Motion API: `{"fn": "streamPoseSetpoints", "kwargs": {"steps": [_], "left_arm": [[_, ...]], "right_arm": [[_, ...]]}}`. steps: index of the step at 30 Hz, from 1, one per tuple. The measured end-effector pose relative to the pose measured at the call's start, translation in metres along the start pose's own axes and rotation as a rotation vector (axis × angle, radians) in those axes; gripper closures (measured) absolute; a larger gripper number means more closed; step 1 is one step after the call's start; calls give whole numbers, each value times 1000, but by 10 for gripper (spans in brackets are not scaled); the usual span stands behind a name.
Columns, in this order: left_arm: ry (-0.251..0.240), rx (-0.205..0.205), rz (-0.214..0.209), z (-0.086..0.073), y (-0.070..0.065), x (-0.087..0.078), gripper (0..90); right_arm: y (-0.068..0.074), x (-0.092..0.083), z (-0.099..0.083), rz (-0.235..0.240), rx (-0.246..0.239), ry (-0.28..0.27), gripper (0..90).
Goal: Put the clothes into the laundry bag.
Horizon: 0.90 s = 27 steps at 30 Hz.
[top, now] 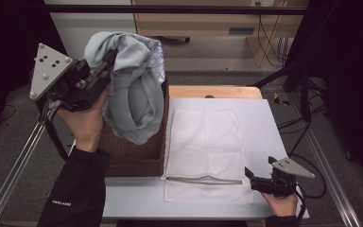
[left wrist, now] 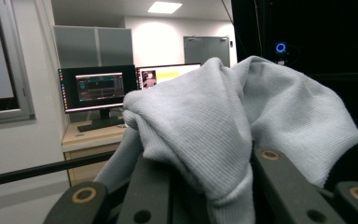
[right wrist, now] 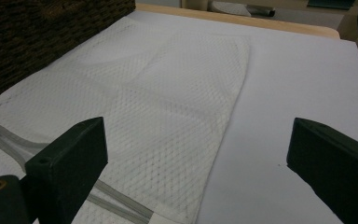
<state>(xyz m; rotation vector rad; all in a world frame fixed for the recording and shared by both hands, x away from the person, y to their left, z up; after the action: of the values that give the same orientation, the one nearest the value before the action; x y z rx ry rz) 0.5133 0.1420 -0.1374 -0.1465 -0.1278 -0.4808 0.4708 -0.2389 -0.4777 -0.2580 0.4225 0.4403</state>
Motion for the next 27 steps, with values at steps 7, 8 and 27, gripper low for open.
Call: {"fn": "streamPoseSetpoints", "kwargs": {"steps": [7, 8, 27], "left_arm": [[-1, -5, -42, 1, -21, 4, 752], [-4, 2, -50, 2, -24, 5, 752], [38, -11, -194, -25, -102, 34, 752]], "right_arm": [[0, -1, 1, 0, -1, -6, 57], [0, -1, 1, -1, -1, -6, 58], [-3, -4, 3, 0, 2, -19, 63]]}}
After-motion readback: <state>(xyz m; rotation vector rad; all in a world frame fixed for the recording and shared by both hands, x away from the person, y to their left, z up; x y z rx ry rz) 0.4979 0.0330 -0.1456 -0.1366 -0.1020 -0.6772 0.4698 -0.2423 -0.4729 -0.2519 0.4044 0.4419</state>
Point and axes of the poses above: each handheld gripper's, and its own axes: x roughly forward along the jaws, z roughly out of its top, y roughly to its left, the point moved 10 cm from there along x, roughly forward along the jaws, and after that the axes turned 12 degrees about -x, right-handed, at the moved point
